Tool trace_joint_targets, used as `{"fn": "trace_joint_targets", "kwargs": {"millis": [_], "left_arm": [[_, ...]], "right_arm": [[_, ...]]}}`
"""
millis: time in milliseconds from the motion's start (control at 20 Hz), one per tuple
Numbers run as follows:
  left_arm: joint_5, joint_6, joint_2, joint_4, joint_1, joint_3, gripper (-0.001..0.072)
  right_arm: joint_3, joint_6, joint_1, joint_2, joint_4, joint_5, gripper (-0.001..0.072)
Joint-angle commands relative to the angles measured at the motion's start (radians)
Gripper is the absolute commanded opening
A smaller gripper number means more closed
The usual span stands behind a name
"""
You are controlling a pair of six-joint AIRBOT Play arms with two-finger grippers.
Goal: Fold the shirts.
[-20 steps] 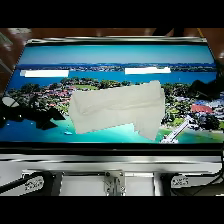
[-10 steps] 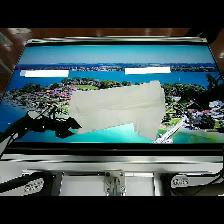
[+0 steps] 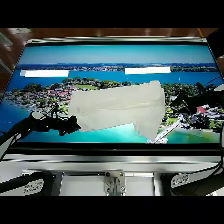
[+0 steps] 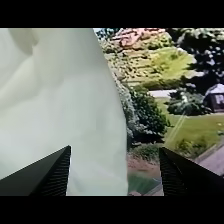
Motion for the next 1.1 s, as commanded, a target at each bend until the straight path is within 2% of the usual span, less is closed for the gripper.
{"fn": "trace_joint_targets", "kwargs": {"millis": [0, 250, 300, 350, 400, 450, 550, 600, 700, 850, 950, 1050], "left_arm": [[0.005, 0.04, 0.035, 0.001, 0.001, 0.0, 0.0037], [0.006, 0.042, 0.07, 0.003, 0.0, 0.0, 0.0037], [0.001, 0.042, 0.07, 0.005, 0.001, 0.006, 0.0036], [-0.003, 0.042, 0.071, 0.011, 0.001, 0.018, 0.0036], [-0.013, 0.042, 0.076, 0.035, 0.001, 0.042, 0.0035], [-0.029, 0.024, 0.084, 0.09, 0.001, 0.079, 0.0035], [-0.098, -0.129, 0.129, 0.338, 0.0, 0.214, 0.0034], [-0.148, -0.18, 0.165, 0.47, 0.0, 0.302, 0.0034], [-0.238, -0.211, 0.26, 0.674, 0.0, 0.531, 0.0035], [-0.257, -0.185, 0.411, 0.734, 0.0, 0.93, 0.0036], [-0.249, -0.188, 0.494, 0.728, 0.0, 1.138, 0.0036], [-0.253, -0.188, 0.569, 0.698, 0.0, 1.247, 0.0036]], "right_arm": [[-0.006, -0.05, 0.045, -0.089, 0.08, -0.006, 0.0663], [-0.006, -0.046, 0.13, -0.153, 0.08, -0.087, 0.0647], [-0.006, -0.047, 0.147, -0.154, 0.08, -0.091, 0.052], [-0.005, -0.054, 0.158, -0.15, 0.086, -0.09, 0.0212], [0.003, -0.064, 0.162, -0.139, 0.106, -0.078, 0.0081], [0.012, -0.135, 0.165, -0.113, 0.15, -0.053, 0.0067], [0.051, -0.304, 0.165, -0.011, 0.208, -0.01, 0.0066], [0.087, -0.357, 0.165, 0.056, 0.215, 0.008, 0.0066], [0.192, -0.377, 0.163, 0.22, 0.215, 0.011, 0.0066], [0.366, -0.364, 0.162, 0.513, 0.216, -0.079, 0.0066], [0.422, -0.36, 0.162, 0.717, 0.186, -0.234, 0.0066], [0.423, -0.324, 0.162, 0.897, 0.135, -0.389, 0.0067]]}}
